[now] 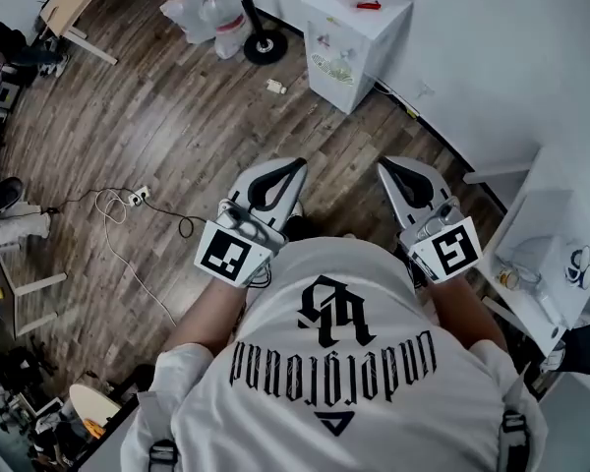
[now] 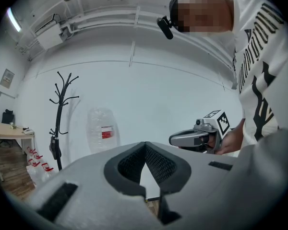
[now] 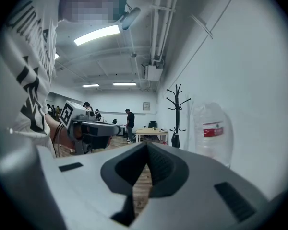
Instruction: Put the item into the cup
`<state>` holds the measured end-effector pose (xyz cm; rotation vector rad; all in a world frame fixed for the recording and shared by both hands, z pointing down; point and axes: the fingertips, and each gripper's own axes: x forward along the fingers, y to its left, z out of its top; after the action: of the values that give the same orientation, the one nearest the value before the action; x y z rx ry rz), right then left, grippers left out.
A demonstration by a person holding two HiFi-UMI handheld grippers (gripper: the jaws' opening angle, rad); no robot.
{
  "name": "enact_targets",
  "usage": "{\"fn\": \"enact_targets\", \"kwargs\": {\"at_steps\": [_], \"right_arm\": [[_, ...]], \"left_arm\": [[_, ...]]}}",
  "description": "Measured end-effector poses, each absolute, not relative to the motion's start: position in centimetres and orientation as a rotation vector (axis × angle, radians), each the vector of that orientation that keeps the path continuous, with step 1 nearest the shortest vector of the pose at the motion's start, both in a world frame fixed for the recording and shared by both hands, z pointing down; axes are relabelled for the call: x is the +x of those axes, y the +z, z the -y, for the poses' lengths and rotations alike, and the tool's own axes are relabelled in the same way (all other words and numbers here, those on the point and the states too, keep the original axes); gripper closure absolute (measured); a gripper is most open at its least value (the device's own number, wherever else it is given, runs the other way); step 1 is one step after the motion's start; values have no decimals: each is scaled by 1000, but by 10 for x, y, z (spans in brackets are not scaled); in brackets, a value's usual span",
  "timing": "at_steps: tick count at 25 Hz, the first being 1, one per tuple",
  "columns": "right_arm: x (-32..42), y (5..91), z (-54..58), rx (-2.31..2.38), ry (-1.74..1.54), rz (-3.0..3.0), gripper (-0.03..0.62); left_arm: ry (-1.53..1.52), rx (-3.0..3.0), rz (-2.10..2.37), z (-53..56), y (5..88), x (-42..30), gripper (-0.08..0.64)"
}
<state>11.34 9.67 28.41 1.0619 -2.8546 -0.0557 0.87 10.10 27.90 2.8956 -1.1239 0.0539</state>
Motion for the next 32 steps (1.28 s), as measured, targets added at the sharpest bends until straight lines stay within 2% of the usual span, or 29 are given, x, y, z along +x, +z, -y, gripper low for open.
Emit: {"fn": "enact_targets", "kwargs": {"at_steps": [15, 32], "right_arm": [[188, 295, -186, 1032, -54, 2890, 588], [191, 286, -185, 1021, -73, 2932, 588]], "left_arm": [[77, 2900, 1163, -186, 285, 87, 554], [79, 2888, 1217, -188, 281, 86, 554]]}}
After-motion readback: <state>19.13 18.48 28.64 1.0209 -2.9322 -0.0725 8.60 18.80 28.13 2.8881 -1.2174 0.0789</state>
